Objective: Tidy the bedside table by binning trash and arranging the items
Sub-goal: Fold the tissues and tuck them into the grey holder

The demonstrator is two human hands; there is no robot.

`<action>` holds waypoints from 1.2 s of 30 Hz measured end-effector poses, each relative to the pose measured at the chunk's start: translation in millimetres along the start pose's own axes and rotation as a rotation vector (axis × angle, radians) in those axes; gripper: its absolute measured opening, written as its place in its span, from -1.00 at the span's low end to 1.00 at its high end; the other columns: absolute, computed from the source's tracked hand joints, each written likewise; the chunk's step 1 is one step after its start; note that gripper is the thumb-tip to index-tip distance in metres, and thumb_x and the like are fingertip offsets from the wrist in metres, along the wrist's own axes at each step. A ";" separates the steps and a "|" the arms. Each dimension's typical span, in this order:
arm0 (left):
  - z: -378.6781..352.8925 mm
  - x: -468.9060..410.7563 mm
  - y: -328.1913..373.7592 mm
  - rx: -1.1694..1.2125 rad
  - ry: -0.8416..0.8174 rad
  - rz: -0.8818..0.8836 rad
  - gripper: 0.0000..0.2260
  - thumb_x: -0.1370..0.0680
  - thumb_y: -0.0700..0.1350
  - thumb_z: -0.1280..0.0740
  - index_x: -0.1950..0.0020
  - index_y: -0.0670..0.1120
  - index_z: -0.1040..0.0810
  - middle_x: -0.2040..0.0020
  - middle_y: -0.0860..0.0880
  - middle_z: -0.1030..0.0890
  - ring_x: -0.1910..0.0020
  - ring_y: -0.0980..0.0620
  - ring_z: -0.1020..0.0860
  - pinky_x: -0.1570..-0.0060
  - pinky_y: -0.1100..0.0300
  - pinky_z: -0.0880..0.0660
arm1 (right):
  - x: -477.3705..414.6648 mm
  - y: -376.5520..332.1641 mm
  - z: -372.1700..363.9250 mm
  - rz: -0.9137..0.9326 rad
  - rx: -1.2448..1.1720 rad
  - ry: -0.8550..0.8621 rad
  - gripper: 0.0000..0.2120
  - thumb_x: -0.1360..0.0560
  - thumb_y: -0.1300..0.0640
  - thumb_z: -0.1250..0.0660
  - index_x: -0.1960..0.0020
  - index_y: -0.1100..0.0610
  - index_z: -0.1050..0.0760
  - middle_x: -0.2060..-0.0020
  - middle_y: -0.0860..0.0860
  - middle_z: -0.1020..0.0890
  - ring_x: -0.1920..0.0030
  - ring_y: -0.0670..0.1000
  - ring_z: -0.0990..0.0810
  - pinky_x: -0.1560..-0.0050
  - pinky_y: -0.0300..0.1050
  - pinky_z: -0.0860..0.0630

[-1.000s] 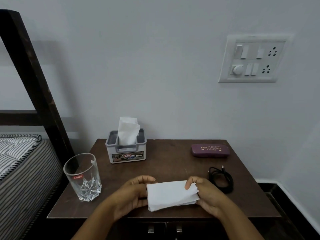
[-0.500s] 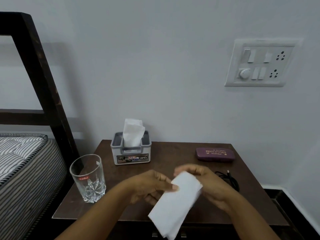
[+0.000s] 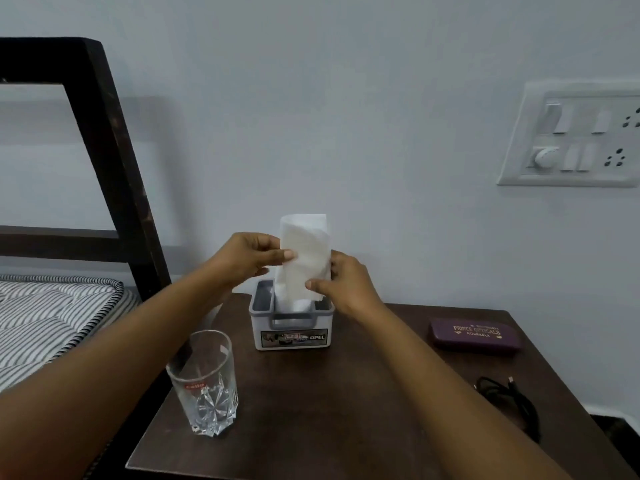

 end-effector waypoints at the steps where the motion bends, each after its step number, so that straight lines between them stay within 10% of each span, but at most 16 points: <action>1: 6.0 -7.4 -3.4 -0.026 0.010 0.000 -0.94 -0.44 -0.15 -0.43 0.22 -0.10 -0.61 0.36 0.13 -0.64 0.26 0.20 -0.55 0.13 0.28 -0.43 | -10.6 0.3 -5.0 0.003 0.053 -0.004 -0.58 -0.39 0.22 -0.45 -0.22 0.16 -0.48 -0.10 0.10 -0.62 -0.06 0.10 -0.60 0.01 -0.08 -0.59; 12: 10.0 -32.6 -54.7 -0.179 -0.033 0.005 -0.87 -0.41 -0.16 -0.45 0.34 -0.06 -0.61 0.50 0.10 -0.57 0.44 0.13 -0.42 0.44 0.35 -0.37 | -31.8 40.4 -48.4 -0.018 0.311 -0.118 -0.52 -0.34 0.10 -0.49 -0.22 0.12 -0.47 -0.11 0.10 -0.61 -0.11 0.16 -0.56 -0.17 0.16 -0.48; 19: 9.3 -35.5 -61.4 -0.386 -0.048 -0.050 -0.81 -0.35 -0.07 -0.50 0.23 -0.20 -0.65 0.27 -0.21 -0.63 0.29 0.03 -0.47 0.18 0.18 -0.41 | -26.2 36.8 -50.8 0.017 0.476 -0.149 -0.56 -0.40 0.07 -0.43 -0.24 0.11 -0.45 -0.13 0.10 -0.59 -0.15 0.14 -0.49 -0.23 0.05 -0.35; 24: 2.3 -31.2 -50.6 -0.561 -0.043 -0.151 -0.78 -0.38 -0.14 -0.49 0.38 0.12 -0.54 0.43 0.14 -0.56 0.39 0.16 -0.45 0.38 0.45 -0.35 | -17.4 28.6 -56.2 0.081 0.626 -0.154 -0.53 -0.42 0.02 -0.40 -0.29 0.02 -0.39 -0.16 0.10 -0.53 -0.22 0.12 -0.39 -0.14 -0.02 -0.19; 28: 0.3 -34.9 -45.3 -0.580 -0.068 -0.166 -0.89 -0.42 -0.12 -0.45 0.30 -0.04 -0.60 0.36 -0.07 -0.60 0.40 0.17 -0.44 0.34 0.36 -0.34 | -18.2 29.0 -53.9 0.033 0.653 -0.212 -0.55 -0.44 -0.02 -0.37 -0.28 0.06 -0.39 -0.12 0.09 -0.52 -0.19 0.13 -0.38 -0.11 -0.04 -0.19; 36: -1.8 -37.3 -40.5 -0.537 -0.040 -0.171 -0.77 -0.42 0.01 -0.44 0.41 0.02 -0.55 0.61 0.15 -0.48 0.57 0.21 -0.39 0.39 0.27 -0.33 | -24.3 32.4 -45.0 -0.032 0.600 -0.257 -0.60 -0.45 -0.02 -0.36 -0.20 0.14 -0.44 -0.03 0.09 -0.57 -0.07 0.11 -0.45 -0.15 -0.03 -0.35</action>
Point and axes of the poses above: each hand's wrist, its own x-axis away from the middle knuckle, its own z-axis out of the back of the hand, y = z × x, the point moved 10 cm from there along -x, towards the middle knuckle
